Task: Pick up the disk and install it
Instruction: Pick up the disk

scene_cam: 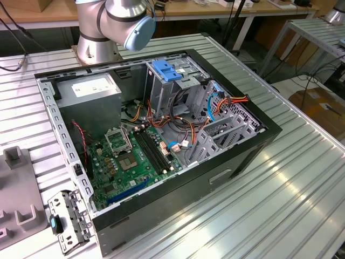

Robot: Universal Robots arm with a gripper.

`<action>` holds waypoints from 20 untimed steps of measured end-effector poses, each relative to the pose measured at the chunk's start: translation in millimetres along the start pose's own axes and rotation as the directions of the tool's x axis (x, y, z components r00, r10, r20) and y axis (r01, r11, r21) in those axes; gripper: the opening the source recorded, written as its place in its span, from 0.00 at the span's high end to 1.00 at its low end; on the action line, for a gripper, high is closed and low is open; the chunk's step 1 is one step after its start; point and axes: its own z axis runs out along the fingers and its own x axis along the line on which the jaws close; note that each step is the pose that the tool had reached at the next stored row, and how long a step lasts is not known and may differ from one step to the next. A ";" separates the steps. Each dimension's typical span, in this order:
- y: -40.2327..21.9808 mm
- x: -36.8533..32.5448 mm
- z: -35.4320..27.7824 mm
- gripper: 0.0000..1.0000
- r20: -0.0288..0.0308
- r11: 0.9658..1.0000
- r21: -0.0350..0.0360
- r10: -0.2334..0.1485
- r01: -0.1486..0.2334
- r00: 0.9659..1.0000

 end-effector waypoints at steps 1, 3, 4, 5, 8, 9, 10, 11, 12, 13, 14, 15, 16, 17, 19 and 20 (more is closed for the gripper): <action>0.0 0.0 -0.7 0.63 0.000 1.000 0.000 0.000 0.000 1.000; 0.0 0.0 -1.7 0.63 0.000 1.000 0.000 0.000 0.000 1.000; 0.0 0.0 -2.1 0.63 0.000 1.000 0.000 0.000 0.000 1.000; 0.0 0.0 -2.7 0.63 0.000 1.000 0.000 0.000 0.000 1.000; 0.1 0.0 -4.4 0.63 0.000 1.000 0.000 0.000 0.000 1.000; 0.1 -0.1 -5.1 0.63 0.000 1.000 0.000 0.000 0.000 1.000; 0.0 -0.1 -5.7 0.63 0.000 1.000 0.000 0.000 0.000 1.000; 0.1 -0.1 -6.1 0.63 0.000 1.000 0.000 0.000 0.000 1.000; 0.1 -0.1 -6.6 0.63 0.000 1.000 0.000 0.000 0.000 1.000; 0.1 -0.1 -7.1 0.63 0.000 1.000 0.000 0.000 0.000 1.000; 0.1 -0.1 -7.5 0.63 0.000 1.000 0.000 0.000 0.000 1.000; 0.1 -0.1 -8.3 0.63 0.000 1.000 0.000 0.000 0.000 1.000; 0.1 -0.2 -9.0 0.63 0.000 1.000 0.000 0.000 0.000 1.000; -0.1 -0.1 -9.7 0.63 0.000 1.000 0.000 0.000 0.000 1.000; -0.2 -0.2 -10.8 0.63 0.000 1.000 0.000 0.000 0.000 1.000; -0.3 -0.2 -11.5 0.63 0.000 1.000 0.000 0.000 0.000 1.000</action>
